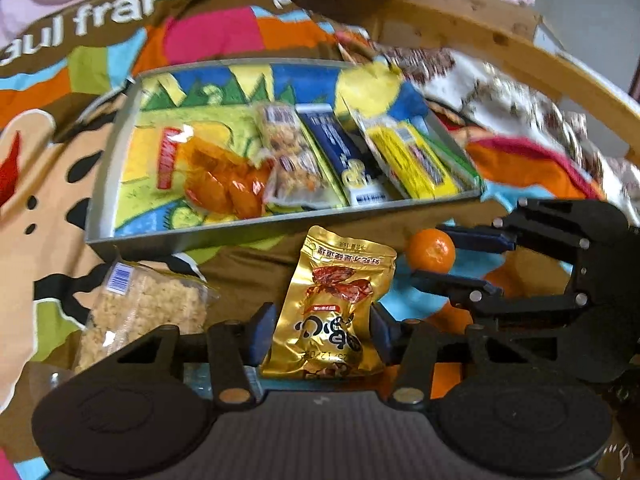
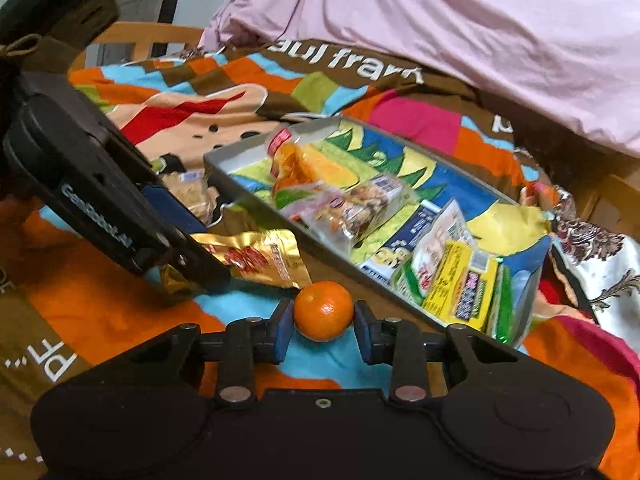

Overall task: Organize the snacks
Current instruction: 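Close the left tool on the gold pouch while the right tool closes on the orange, then carry the gold pouch with the left tool while the right tool carries the orange into the tray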

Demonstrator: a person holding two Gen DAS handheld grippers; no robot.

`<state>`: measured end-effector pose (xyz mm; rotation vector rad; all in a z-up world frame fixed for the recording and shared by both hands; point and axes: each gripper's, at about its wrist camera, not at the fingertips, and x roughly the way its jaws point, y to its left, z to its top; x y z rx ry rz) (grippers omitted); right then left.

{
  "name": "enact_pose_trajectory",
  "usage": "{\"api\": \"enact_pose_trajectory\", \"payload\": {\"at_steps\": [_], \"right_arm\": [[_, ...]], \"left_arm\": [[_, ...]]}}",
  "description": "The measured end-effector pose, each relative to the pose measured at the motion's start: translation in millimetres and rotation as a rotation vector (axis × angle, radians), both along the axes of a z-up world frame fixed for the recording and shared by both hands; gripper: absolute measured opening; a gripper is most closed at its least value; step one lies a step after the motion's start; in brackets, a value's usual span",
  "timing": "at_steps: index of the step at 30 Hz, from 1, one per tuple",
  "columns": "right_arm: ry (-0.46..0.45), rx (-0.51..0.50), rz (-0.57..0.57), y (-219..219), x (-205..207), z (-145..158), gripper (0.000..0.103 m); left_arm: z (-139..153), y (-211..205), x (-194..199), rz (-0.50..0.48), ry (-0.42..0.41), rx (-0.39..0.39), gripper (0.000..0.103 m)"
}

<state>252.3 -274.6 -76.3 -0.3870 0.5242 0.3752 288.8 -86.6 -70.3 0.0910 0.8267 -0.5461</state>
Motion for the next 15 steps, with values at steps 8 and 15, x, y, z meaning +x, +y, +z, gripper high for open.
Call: {"api": "enact_pose_trajectory", "payload": {"at_steps": [8, 15], "right_arm": [[-0.126, 0.061, -0.071, 1.1, 10.3, 11.7, 0.035], [-0.201, 0.133, -0.128, 7.5, 43.8, 20.7, 0.035]], "left_arm": [[33.4, 11.5, -12.2, 0.152, -0.191, -0.097, 0.054], [57.9, 5.7, 36.3, 0.299, -0.280, -0.102, 0.054]]}}
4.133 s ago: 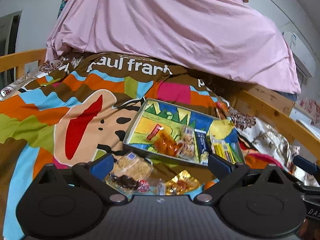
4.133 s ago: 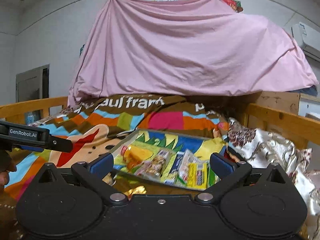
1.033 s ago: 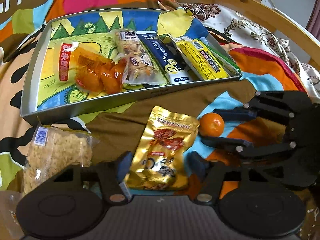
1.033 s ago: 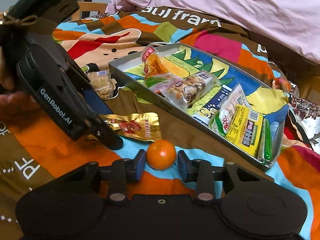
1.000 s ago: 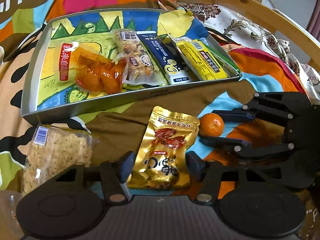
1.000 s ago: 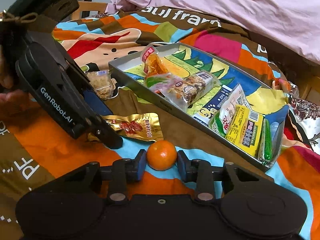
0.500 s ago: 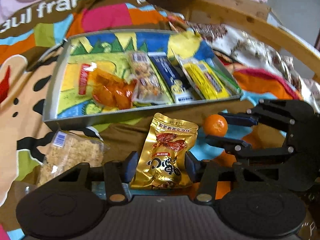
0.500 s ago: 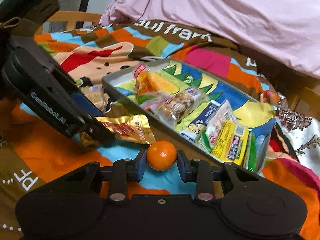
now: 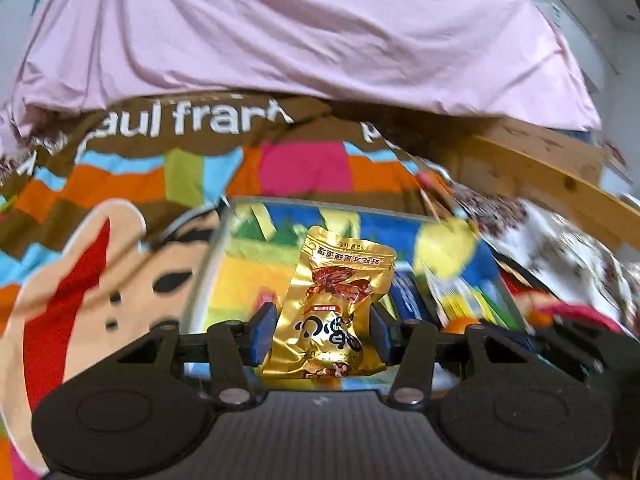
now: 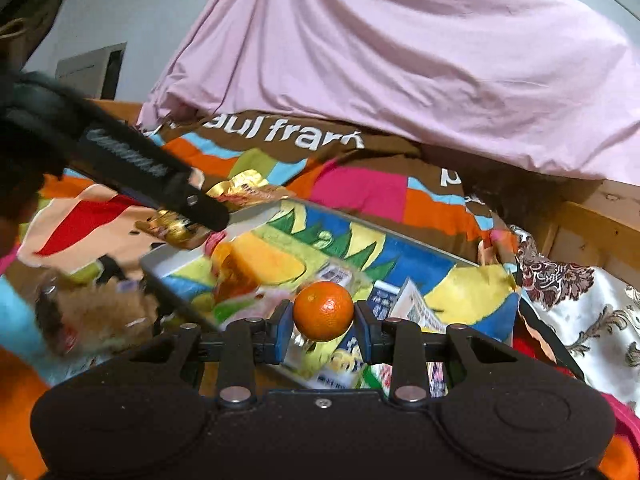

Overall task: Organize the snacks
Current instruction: 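Carry the gold pouch with the left tool while the right tool carries the orange into the tray, then open both tools to release the pouch and orange in the tray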

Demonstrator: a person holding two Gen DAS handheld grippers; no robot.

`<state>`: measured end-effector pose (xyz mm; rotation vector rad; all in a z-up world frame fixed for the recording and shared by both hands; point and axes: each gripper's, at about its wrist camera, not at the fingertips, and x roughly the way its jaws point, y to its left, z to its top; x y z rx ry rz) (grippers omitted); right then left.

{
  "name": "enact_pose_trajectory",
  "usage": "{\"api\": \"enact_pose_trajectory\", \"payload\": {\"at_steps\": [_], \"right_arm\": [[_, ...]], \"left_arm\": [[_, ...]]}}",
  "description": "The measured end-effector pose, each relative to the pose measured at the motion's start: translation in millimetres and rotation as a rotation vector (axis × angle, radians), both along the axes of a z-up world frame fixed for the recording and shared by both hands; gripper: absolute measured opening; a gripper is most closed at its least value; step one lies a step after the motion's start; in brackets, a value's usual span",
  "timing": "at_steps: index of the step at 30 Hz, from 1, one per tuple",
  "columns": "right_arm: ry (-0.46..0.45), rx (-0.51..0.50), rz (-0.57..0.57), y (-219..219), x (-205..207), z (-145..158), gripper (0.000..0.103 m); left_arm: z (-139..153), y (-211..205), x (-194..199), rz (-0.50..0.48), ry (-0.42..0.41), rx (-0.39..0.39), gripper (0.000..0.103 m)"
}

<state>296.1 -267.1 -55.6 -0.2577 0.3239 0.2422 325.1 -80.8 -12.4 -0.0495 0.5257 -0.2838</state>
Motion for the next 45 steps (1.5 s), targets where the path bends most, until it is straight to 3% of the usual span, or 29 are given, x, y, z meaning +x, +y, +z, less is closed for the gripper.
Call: {"api": "enact_pose_trajectory", "payload": {"at_steps": [6, 10, 15, 29, 33, 37, 45], "right_arm": [[0.042, 0.098, -0.066, -8.2, 33.9, -2.7, 0.035], [0.090, 0.126, -0.097, -13.1, 51.5, -9.3, 0.035], [0.137, 0.132, -0.110, -14.2, 59.5, -16.2, 0.035], [0.186, 0.141, -0.116, -13.3, 63.2, -24.3, 0.037], [0.190, 0.141, -0.118, -13.0, 63.7, -24.8, 0.038], [0.187, 0.139, -0.122, -12.8, 64.1, -25.2, 0.041], [0.170, 0.140, -0.133, -12.3, 62.3, -23.6, 0.054]], "left_arm": [[-5.9, -17.6, 52.6, 0.070, 0.049, -0.005, 0.054], [-19.8, -32.3, 79.7, 0.077, 0.098, 0.048, 0.054], [-29.9, -41.2, 93.1, 0.082, 0.107, 0.055, 0.054], [-42.0, -74.1, 103.2, 0.057, 0.143, 0.208, 0.056], [-41.5, -69.2, 103.4, 0.068, 0.155, 0.156, 0.059], [-43.4, -62.3, 103.2, 0.092, 0.168, 0.120, 0.070], [-35.4, -46.9, 88.7, 0.103, 0.102, 0.038, 0.085]]}}
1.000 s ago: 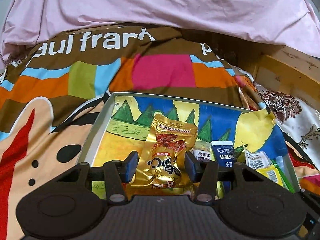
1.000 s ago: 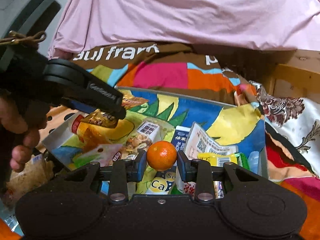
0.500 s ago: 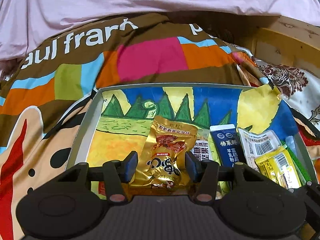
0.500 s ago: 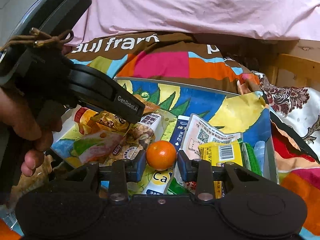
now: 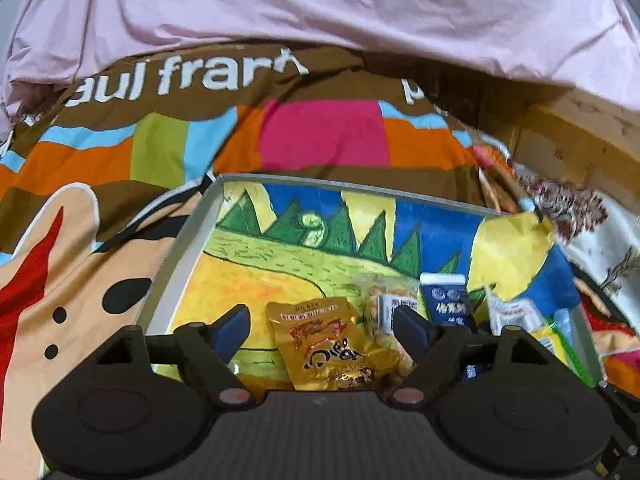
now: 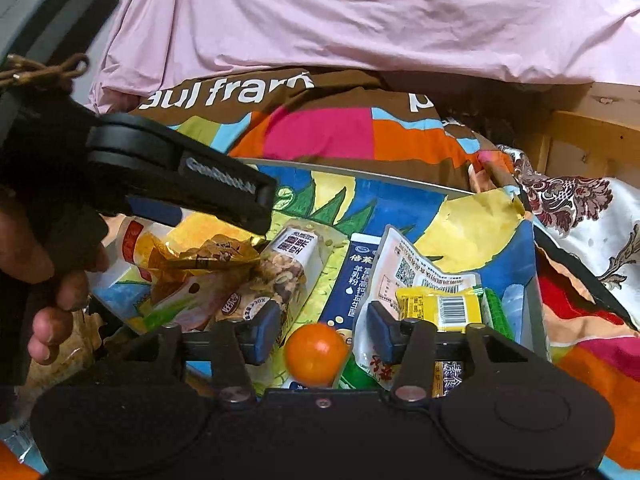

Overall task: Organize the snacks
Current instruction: 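Open both tools to release the pouch and orange in the tray, then lift both tools up and away from the tray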

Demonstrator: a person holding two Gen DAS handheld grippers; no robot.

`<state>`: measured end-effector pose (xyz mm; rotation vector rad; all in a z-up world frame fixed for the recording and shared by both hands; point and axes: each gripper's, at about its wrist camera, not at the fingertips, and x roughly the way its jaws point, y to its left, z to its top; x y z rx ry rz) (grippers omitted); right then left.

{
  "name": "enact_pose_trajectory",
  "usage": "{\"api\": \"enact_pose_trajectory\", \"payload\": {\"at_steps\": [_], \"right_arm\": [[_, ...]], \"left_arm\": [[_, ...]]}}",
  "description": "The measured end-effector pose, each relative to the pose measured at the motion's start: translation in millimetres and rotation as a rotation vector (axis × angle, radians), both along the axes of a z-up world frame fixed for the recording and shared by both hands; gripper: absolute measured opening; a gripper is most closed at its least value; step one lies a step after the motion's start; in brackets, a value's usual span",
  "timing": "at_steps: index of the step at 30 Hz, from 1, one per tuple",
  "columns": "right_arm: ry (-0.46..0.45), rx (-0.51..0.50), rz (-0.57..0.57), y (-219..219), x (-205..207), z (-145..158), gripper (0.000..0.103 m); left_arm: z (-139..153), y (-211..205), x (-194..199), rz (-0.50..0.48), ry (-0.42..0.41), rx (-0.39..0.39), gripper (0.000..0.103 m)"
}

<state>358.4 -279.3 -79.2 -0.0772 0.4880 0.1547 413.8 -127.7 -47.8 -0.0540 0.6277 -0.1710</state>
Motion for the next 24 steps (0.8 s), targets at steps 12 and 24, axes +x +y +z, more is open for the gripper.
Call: {"api": "enact_pose_trajectory", "payload": {"at_steps": [12, 24], "right_arm": [[-0.135, 0.037, -0.021, -3.8, -42.5, 38.2, 0.087], [-0.307, -0.002, 0.036, -8.2, -133.5, 90.2, 0.102]], "left_arm": [[45.1, 35.3, -61.7, 0.085, -0.125, -0.046, 0.102], [76.2, 67.2, -154.3, 0.105, -0.201, -0.029, 0.102]]}}
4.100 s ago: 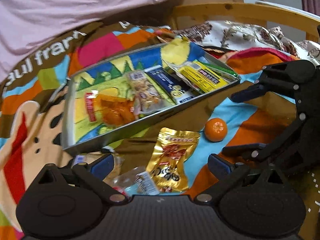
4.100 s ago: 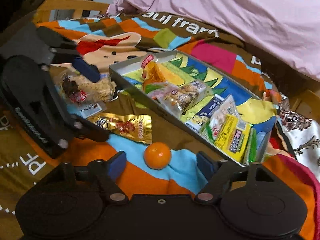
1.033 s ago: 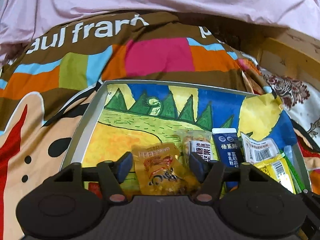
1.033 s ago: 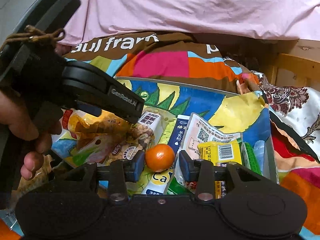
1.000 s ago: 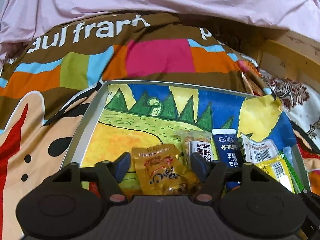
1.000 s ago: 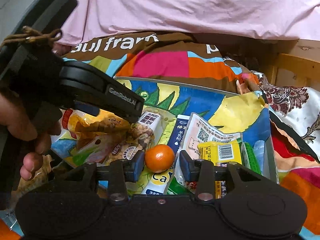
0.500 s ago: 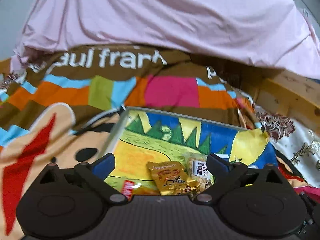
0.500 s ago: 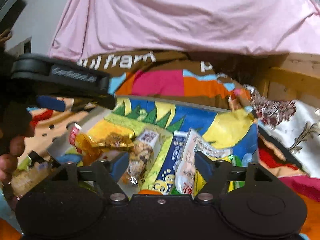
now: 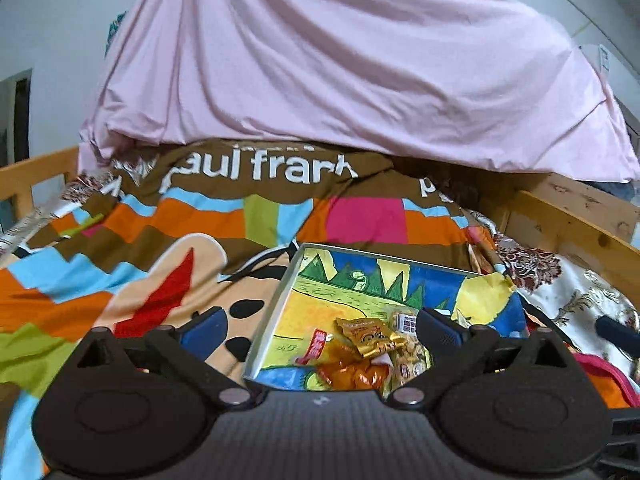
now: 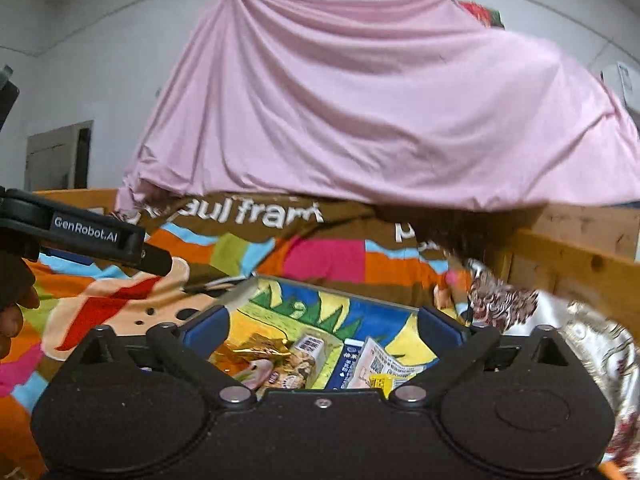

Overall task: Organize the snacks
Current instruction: 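Lift both tools up and away from the tray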

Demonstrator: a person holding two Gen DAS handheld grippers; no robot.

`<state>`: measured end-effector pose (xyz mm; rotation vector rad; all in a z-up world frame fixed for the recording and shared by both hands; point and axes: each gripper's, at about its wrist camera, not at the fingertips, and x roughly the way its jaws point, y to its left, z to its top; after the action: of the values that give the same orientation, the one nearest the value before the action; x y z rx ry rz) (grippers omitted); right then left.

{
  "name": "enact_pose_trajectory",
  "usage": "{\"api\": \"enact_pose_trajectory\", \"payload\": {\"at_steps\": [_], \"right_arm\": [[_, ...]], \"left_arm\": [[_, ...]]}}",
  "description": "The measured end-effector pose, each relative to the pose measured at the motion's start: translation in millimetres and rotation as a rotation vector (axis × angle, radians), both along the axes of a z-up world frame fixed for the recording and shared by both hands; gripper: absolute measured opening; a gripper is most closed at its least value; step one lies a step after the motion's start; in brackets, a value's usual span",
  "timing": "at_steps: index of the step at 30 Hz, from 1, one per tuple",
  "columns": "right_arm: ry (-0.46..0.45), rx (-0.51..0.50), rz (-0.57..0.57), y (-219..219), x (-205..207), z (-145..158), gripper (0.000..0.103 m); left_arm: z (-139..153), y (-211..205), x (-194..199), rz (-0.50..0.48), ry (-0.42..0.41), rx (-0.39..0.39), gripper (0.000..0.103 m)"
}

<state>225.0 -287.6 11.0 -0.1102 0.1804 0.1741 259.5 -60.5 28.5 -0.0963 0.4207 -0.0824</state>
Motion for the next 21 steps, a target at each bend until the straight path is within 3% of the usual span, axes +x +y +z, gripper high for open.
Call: {"api": "enact_pose_trajectory", "payload": {"at_steps": [10, 21], "right_arm": [[-0.031, 0.025, 0.050, 11.9, -68.0, 21.8, 0.102], [0.049, -0.026, 0.161, 47.5, -113.9, 9.1, 0.102]], "left_arm": [[6.2, 30.2, -68.2, -0.004, 0.007, 0.045, 0.102], [-9.6, 64.7, -115.8, 0.009, 0.072, 0.100, 0.102]]}}
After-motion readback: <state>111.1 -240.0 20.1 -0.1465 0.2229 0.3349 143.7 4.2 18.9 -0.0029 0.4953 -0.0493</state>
